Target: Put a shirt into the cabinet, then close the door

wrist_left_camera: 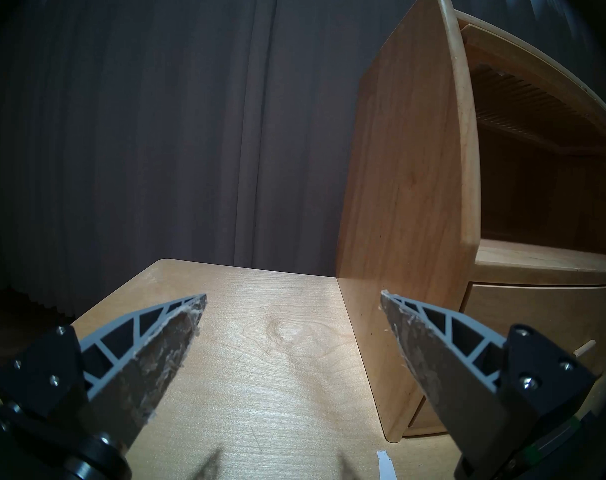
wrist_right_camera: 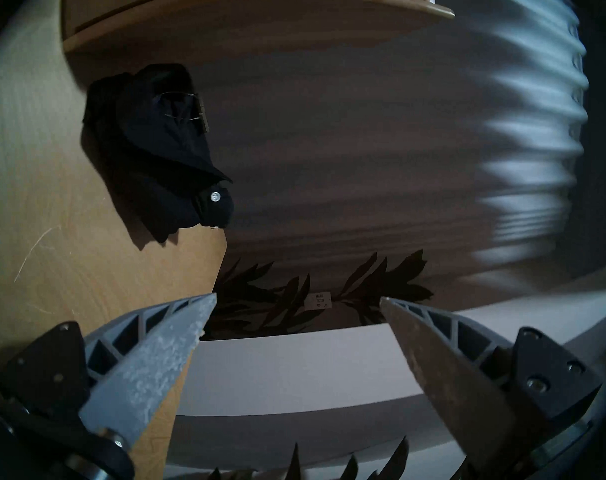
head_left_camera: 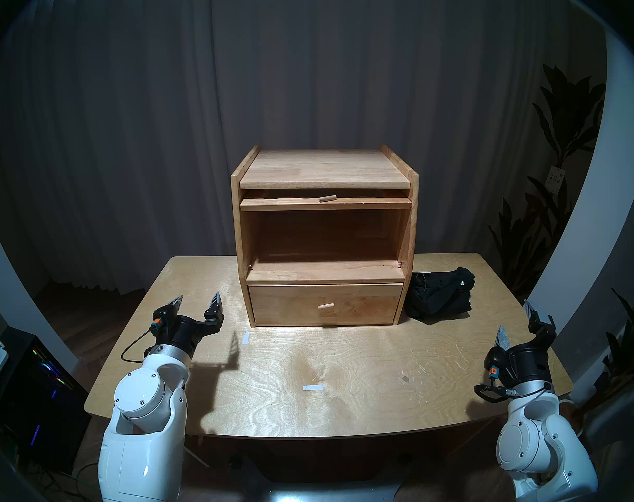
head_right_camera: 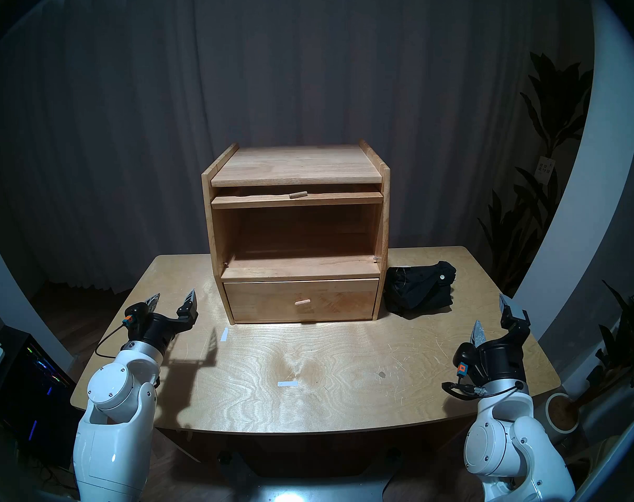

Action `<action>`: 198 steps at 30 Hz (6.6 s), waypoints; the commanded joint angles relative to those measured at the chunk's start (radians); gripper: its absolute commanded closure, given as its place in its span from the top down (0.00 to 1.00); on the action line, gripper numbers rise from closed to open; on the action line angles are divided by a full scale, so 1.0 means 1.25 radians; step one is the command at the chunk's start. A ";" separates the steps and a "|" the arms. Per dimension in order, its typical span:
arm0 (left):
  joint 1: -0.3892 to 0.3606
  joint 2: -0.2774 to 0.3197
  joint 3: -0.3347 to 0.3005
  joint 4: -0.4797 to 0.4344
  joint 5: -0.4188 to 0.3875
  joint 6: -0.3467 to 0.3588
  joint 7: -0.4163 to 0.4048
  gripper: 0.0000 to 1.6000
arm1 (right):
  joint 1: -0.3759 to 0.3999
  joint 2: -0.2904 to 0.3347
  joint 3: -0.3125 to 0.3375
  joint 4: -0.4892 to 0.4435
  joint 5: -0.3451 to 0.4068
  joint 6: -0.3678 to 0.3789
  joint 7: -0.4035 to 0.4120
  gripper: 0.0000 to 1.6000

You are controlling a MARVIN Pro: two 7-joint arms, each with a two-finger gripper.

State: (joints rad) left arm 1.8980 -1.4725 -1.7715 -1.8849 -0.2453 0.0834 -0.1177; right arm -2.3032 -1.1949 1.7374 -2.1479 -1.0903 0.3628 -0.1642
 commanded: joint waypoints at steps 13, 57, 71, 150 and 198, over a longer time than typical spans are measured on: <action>-0.006 0.002 -0.001 -0.015 0.000 -0.004 0.000 1.00 | 0.186 0.181 -0.096 0.168 -0.185 -0.199 0.114 1.00; -0.005 0.002 -0.002 -0.018 -0.001 -0.004 0.000 1.00 | 0.558 0.175 -0.185 0.514 0.127 -0.408 0.345 1.00; -0.005 0.002 -0.002 -0.017 -0.001 -0.004 0.000 1.00 | 0.702 0.143 -0.216 0.680 0.089 -0.447 0.369 1.00; -0.011 0.002 -0.001 0.002 -0.001 -0.005 0.000 1.00 | 0.622 -0.044 -0.016 0.263 0.485 -0.885 -0.019 0.00; -0.008 0.003 -0.001 -0.012 -0.001 -0.006 0.000 1.00 | 0.463 -0.230 -0.437 0.109 0.845 -0.455 -0.091 0.00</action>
State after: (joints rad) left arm 1.8962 -1.4714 -1.7715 -1.8758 -0.2458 0.0828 -0.1160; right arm -1.8166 -1.4541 1.2109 -2.0344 -0.0387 -0.3067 -0.3065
